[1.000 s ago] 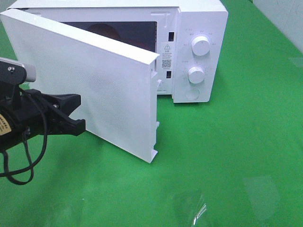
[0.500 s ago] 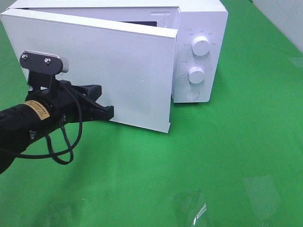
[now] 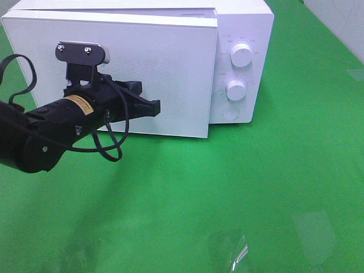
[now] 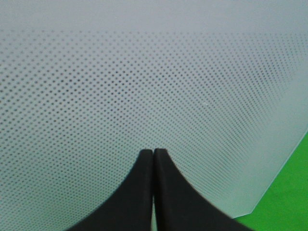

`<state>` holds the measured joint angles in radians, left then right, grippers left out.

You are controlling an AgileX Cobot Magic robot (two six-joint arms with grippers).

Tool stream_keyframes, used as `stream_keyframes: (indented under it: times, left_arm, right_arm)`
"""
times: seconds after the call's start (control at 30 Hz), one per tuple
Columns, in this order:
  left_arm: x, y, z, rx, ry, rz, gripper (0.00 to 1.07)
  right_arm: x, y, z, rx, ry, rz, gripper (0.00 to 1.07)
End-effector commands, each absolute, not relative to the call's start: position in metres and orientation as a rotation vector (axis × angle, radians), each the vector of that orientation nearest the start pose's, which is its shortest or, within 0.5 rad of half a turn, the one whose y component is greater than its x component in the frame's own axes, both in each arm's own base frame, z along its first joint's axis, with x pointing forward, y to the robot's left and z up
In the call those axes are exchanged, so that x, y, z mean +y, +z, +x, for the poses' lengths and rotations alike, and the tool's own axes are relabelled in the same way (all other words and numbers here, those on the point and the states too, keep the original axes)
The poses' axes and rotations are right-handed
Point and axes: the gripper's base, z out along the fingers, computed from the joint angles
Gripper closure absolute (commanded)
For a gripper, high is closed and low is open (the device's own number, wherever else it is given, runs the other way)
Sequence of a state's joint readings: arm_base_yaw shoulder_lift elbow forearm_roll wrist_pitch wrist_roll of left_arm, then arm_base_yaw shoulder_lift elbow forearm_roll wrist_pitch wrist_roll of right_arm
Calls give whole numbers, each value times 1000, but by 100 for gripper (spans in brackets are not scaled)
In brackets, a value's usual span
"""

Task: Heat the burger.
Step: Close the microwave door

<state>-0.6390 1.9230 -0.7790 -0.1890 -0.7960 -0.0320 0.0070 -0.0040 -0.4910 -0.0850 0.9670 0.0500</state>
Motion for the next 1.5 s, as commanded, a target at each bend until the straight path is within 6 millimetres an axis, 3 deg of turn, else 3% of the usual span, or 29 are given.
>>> stream_keyframes:
  times: [0.03, 0.73, 1.5]
  left_arm:
    - [-215, 144, 304, 1827, -444, 353, 107]
    - [-238, 149, 344, 1775, -426, 285, 107]
    - [-216, 163, 376, 1711, -375, 201, 107]
  right_arm:
    - [-6, 283, -5, 1921, -70, 39, 34]
    - [-6, 283, -5, 1921, -70, 39, 34]
    - [-6, 283, -5, 1921, -70, 39, 34]
